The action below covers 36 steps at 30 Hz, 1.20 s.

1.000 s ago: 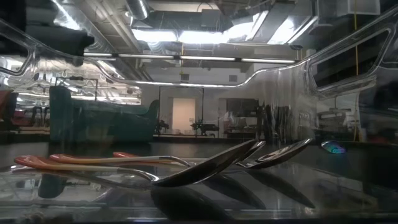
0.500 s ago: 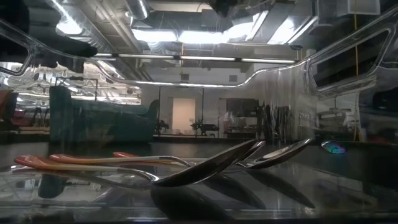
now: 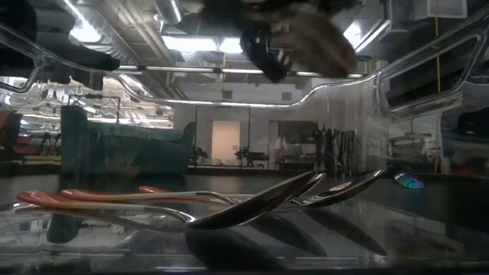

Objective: Sort silverware by color (type)
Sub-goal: Put the orange spoon into the transparent bin

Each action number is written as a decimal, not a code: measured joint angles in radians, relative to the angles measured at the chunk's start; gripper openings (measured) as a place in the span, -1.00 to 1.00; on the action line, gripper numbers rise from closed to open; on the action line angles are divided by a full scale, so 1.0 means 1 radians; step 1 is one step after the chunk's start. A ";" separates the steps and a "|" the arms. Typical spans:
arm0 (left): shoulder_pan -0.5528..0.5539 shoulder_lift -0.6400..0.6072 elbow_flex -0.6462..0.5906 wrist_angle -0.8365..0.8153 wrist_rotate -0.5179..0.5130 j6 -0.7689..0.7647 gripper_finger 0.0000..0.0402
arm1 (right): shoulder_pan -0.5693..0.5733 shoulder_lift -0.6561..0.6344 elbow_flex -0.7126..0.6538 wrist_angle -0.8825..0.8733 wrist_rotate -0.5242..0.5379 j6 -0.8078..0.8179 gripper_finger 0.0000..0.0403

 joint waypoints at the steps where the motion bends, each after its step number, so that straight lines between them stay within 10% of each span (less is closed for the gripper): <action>1: 0.000 0.000 0.000 0.000 0.000 0.000 -0.56 | 0.000 0.010 0.000 0.001 0.000 0.010 -1.00; 36: 0.000 0.000 0.000 -0.001 -0.001 -0.001 -0.56 | 0.000 0.064 0.000 0.001 0.026 0.035 -0.98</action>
